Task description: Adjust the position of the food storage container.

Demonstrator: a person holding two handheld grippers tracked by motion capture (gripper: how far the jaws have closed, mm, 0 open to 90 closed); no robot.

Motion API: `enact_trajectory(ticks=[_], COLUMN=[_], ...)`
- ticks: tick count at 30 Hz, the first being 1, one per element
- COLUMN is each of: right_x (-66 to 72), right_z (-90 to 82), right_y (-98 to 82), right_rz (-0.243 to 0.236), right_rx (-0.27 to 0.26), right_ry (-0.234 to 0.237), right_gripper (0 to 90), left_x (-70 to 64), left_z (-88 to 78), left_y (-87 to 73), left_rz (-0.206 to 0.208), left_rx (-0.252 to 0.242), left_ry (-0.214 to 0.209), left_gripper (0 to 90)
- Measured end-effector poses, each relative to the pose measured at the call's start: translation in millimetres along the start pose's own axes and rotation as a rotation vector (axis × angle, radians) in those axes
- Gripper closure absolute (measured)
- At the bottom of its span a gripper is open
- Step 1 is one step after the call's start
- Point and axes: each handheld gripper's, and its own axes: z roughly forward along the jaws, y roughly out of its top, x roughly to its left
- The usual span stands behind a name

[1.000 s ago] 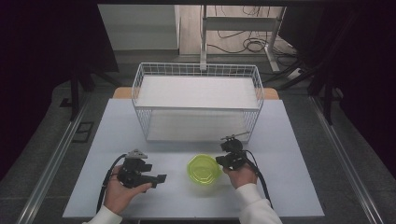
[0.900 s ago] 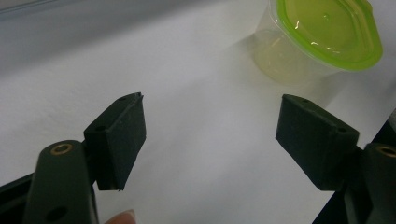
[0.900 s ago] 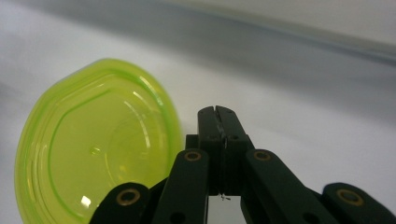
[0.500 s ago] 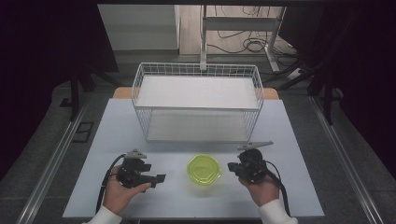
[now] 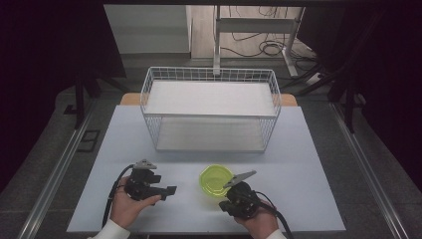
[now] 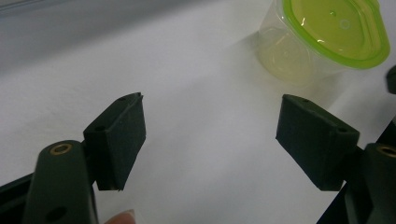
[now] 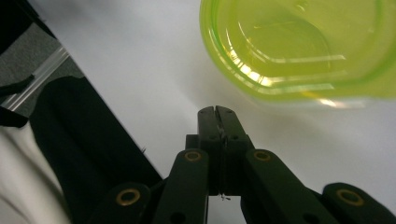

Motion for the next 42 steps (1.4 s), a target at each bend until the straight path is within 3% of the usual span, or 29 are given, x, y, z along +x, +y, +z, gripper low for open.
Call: enact_trajectory(ticks=[3, 19, 32, 36, 38, 39, 40, 41, 42], right_x=[-1.4, -38.9, -39.7, -36.6, -38.2, -42.2, -42.2, -44.1, -47.1], right_z=[10.7, 10.2, 9.1, 1.8, -3.8, -10.3, -10.3, -12.8, -18.0], right_y=[7.3, 9.5, 6.6, -1.1, -8.2, -15.6, -15.6, -18.3, -23.1], right_rz=[-0.006, 0.08, 0.081, 0.078, 0.083, 0.09, 0.09, 0.089, 0.081], right_rx=[0.026, 0.05, 0.037, 0.0, -0.033, -0.08, -0.08, -0.1, -0.141], right_ry=[-0.01, -0.063, -0.058, -0.046, -0.041, -0.035, -0.035, -0.033, -0.035], right_gripper=[88.8, 88.8, 88.8, 88.8, 88.8, 86.9, 86.9, 81.0, 67.8], left_x=[1.4, 0.4, 0.4, -0.3, -1.1, -1.8, -1.8, -2.4, -2.6], left_z=[-0.8, 1.3, 0.7, -2.0, -3.1, -3.5, -3.5, -4.2, -4.7], left_y=[-1.0, -1.2, -1.5, -1.4, -1.2, -1.0, -1.0, -0.6, -0.3], left_rz=[-0.002, 0.002, 0.004, 0.001, -0.004, -0.003, -0.003, -0.005, -0.006], left_rx=[0.0, 0.01, 0.007, -0.013, -0.025, -0.031, -0.031, -0.036, -0.039], left_ry=[0.001, 0.002, 0.002, 0.001, 0.0, -0.002, -0.002, -0.005, -0.007], left_gripper=[23.9, 23.7, 23.6, 23.8, 23.9, 24.0, 24.0, 24.0, 24.0])
